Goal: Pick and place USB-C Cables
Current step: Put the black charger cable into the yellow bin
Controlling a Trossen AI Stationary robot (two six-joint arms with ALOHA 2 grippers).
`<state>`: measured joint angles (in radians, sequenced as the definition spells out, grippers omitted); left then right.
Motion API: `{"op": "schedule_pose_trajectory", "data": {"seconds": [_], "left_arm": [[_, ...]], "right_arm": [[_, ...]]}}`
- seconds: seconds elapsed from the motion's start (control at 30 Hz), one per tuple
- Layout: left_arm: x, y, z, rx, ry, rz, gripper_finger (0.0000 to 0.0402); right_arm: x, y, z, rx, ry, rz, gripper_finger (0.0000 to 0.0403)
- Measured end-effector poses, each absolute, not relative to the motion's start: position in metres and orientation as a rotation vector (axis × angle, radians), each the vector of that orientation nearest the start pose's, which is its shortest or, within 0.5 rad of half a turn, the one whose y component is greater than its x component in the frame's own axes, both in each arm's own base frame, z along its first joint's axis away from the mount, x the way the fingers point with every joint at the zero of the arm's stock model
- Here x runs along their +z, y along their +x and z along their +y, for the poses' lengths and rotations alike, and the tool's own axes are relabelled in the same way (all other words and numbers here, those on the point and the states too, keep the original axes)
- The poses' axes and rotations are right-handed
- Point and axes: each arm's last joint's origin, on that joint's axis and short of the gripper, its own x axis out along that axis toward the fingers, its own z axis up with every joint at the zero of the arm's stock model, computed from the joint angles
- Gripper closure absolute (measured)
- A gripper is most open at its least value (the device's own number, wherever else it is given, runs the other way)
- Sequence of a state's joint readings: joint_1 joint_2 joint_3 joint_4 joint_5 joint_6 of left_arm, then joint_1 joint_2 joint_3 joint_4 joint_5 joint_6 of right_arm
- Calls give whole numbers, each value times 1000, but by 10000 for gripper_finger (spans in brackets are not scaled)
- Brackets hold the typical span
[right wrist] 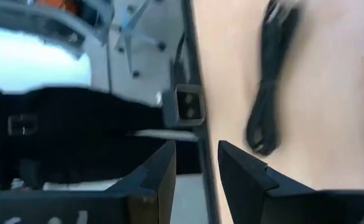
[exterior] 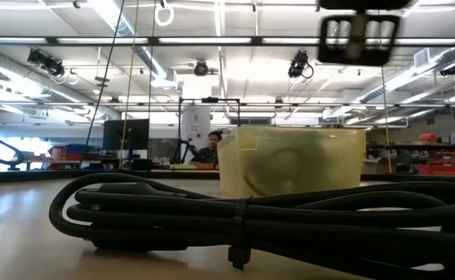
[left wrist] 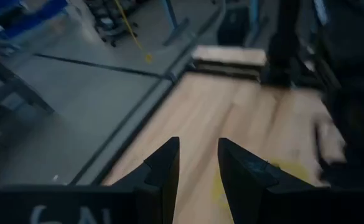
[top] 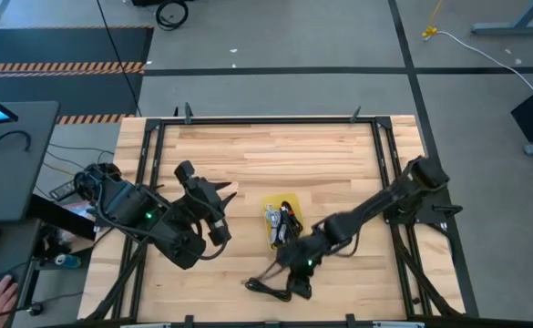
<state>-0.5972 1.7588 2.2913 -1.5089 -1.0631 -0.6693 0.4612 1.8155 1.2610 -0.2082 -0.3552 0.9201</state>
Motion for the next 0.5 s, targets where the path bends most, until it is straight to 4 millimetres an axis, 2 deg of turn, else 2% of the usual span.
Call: {"op": "schedule_pose_trajectory", "data": {"seconds": [0.1,0.2,0.37,0.5], "left_arm": [[466,258,-146,554,81,554,285],[452,260,-150,519,43,644,285],[413,267,-162,521,-20,789,285],[371,271,-168,578,-150,933,285]], "right_arm": [[236,343,164,304,736,1020,278],[259,334,141,248,674,970,278],[300,306,101,150,591,893,278],[336,278,76,119,554,779,278]]}}
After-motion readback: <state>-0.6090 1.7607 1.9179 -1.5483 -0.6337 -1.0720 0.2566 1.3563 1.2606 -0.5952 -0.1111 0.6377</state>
